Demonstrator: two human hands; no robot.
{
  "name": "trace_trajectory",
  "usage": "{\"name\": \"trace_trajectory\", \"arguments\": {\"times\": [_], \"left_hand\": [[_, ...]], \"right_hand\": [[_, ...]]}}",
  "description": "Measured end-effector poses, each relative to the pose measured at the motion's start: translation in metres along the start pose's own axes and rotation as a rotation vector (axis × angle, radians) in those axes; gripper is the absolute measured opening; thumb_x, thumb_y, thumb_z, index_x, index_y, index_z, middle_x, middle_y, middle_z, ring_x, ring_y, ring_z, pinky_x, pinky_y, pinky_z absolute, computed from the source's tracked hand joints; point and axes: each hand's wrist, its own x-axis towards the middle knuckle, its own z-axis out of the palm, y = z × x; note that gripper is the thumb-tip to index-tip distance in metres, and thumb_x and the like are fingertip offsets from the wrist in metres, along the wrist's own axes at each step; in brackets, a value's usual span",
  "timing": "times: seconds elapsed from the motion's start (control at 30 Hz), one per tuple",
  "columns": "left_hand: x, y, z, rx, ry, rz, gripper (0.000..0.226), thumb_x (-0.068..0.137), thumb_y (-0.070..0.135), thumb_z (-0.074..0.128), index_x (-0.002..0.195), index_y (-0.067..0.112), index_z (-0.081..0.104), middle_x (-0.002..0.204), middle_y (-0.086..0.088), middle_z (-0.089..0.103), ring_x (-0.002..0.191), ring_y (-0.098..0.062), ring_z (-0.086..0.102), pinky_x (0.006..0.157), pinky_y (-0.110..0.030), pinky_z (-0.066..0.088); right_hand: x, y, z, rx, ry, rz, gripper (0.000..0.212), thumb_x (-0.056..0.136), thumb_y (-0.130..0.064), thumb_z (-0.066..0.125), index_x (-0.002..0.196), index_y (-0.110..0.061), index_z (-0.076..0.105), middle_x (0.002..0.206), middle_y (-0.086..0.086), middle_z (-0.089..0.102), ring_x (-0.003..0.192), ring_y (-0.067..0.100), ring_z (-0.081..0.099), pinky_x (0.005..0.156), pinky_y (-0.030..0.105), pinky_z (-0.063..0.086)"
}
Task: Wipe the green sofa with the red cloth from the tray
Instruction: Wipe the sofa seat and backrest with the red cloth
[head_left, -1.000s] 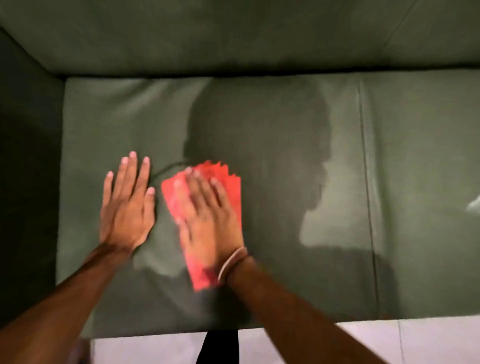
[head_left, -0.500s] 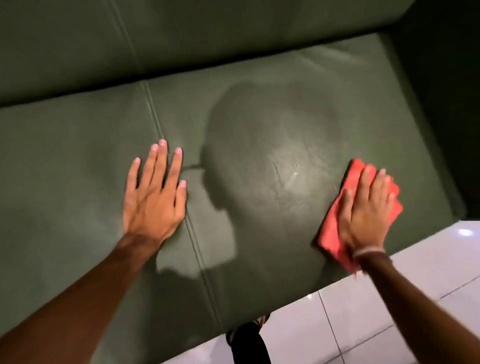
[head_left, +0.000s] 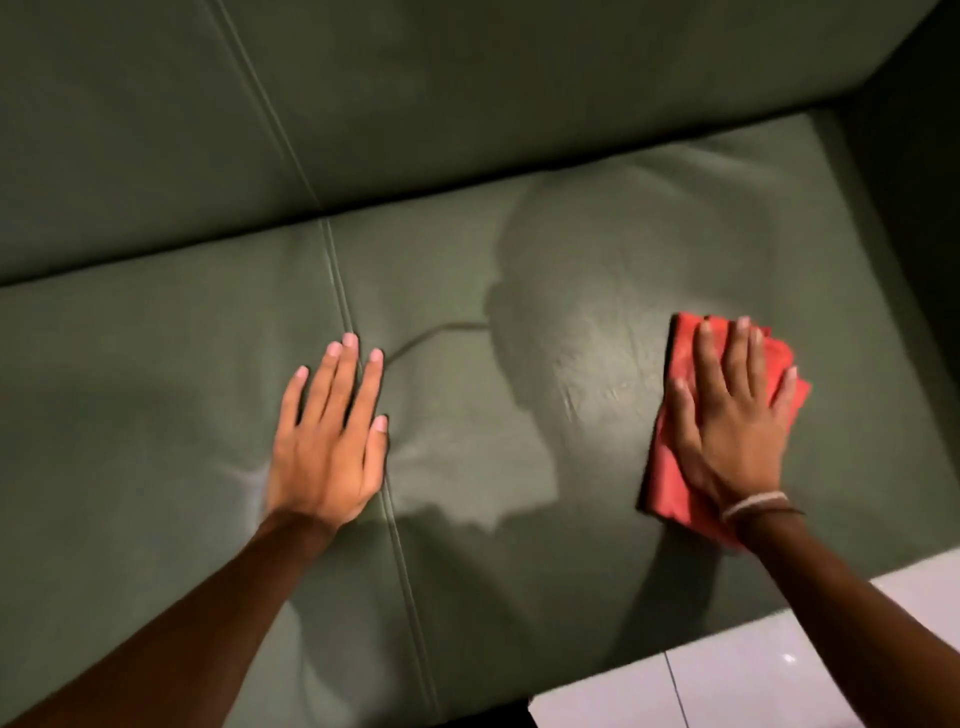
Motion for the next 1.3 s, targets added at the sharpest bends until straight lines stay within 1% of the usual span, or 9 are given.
{"name": "trace_trajectory", "arguments": {"times": [0.27, 0.37, 0.5, 0.63, 0.77, 0.87, 1.0, 1.1, 1.3], "left_hand": [[0.018, -0.002, -0.026, -0.028, -0.027, 0.049, 0.065, 0.106, 0.039, 0.016, 0.155, 0.004, 0.04, 0.167, -0.018, 0.024, 0.149, -0.034, 0.043, 0.12, -0.049, 0.031], [0.084, -0.018, -0.076, -0.008, 0.205, 0.042, 0.06, 0.106, 0.032, 0.032, 0.158, 0.002, 0.028, 0.168, -0.022, 0.021, 0.152, -0.035, 0.036, 0.124, -0.052, 0.029], [0.21, -0.051, -0.173, 0.099, 0.61, -0.009, 0.066, 0.106, 0.029, 0.042, 0.163, 0.007, 0.018, 0.169, -0.019, 0.006, 0.16, -0.034, 0.012, 0.13, -0.051, 0.012], [0.301, -0.08, -0.23, 0.214, 0.825, -0.112, 0.065, 0.106, 0.036, 0.033, 0.165, 0.015, 0.016, 0.168, -0.021, 0.025, 0.158, -0.035, 0.017, 0.128, -0.058, 0.014], [0.316, -0.087, -0.215, 0.144, 0.868, -0.094, 0.063, 0.107, 0.039, 0.021, 0.166, 0.022, 0.006, 0.17, -0.014, 0.023, 0.157, -0.037, 0.024, 0.119, -0.069, 0.033], [0.316, -0.095, -0.206, 0.117, 0.863, -0.109, 0.063, 0.107, 0.04, 0.021, 0.166, 0.023, 0.008, 0.172, -0.007, 0.017, 0.16, -0.025, 0.012, 0.113, -0.071, 0.037], [0.316, -0.086, -0.213, 0.18, 0.903, -0.103, 0.063, 0.106, 0.037, 0.019, 0.165, 0.016, 0.015, 0.161, -0.023, 0.039, 0.159, -0.028, 0.017, 0.11, -0.075, 0.039], [0.314, -0.088, -0.209, 0.259, 0.934, -0.088, 0.063, 0.105, 0.036, 0.018, 0.164, 0.012, 0.018, 0.155, -0.027, 0.047, 0.161, -0.023, 0.01, 0.106, -0.074, 0.039], [0.311, -0.084, -0.223, 0.281, 0.921, -0.078, 0.064, 0.104, 0.036, 0.023, 0.163, 0.013, 0.017, 0.161, -0.022, 0.04, 0.161, -0.025, 0.01, 0.128, -0.055, 0.016]], "right_hand": [[-0.016, -0.139, 0.031, 0.277, 0.06, -0.596, 0.074, 0.072, -0.009, 0.065, 0.146, -0.012, 0.061, 0.159, 0.012, 0.053, 0.157, 0.029, 0.032, 0.136, 0.049, 0.005], [0.024, -0.1, 0.011, 0.659, 0.22, -0.175, 0.04, 0.101, -0.009, 0.047, 0.132, -0.004, 0.071, 0.142, 0.02, 0.067, 0.137, 0.04, 0.057, 0.118, 0.062, 0.039], [0.164, -0.111, -0.08, 1.098, 0.608, 0.571, 0.048, 0.107, 0.0, 0.043, 0.155, 0.005, 0.043, 0.16, 0.023, 0.048, 0.152, 0.036, 0.044, 0.124, 0.026, 0.032], [0.285, -0.221, -0.174, 1.26, 0.979, 0.58, 0.052, 0.111, -0.017, 0.038, 0.159, 0.004, 0.036, 0.167, 0.02, 0.038, 0.158, 0.034, 0.033, 0.13, 0.034, 0.025], [0.229, -0.31, -0.14, 0.591, 0.964, -0.128, 0.057, 0.109, -0.036, 0.032, 0.161, -0.013, 0.028, 0.171, 0.014, 0.031, 0.166, 0.021, 0.005, 0.135, 0.039, 0.004], [0.211, -0.249, -0.103, 0.302, 0.823, -0.548, 0.064, 0.094, -0.022, 0.053, 0.156, -0.013, 0.037, 0.162, 0.007, 0.031, 0.163, 0.014, 0.007, 0.134, 0.031, -0.001], [0.261, -0.207, -0.148, 0.577, 1.049, -0.459, 0.069, 0.112, -0.021, 0.036, 0.168, -0.025, -0.005, 0.177, 0.0, 0.008, 0.162, -0.003, -0.008, 0.136, 0.035, 0.011], [0.277, -0.236, -0.162, 0.655, 1.027, -0.318, 0.066, 0.111, -0.033, 0.033, 0.166, -0.008, 0.005, 0.174, 0.023, 0.007, 0.164, 0.007, -0.009, 0.136, 0.038, 0.01], [0.241, -0.244, -0.11, 0.043, 0.87, -1.011, 0.097, 0.087, -0.022, 0.063, 0.168, -0.016, 0.008, 0.178, 0.0, -0.008, 0.165, 0.01, -0.002, 0.135, 0.037, -0.001]]}}
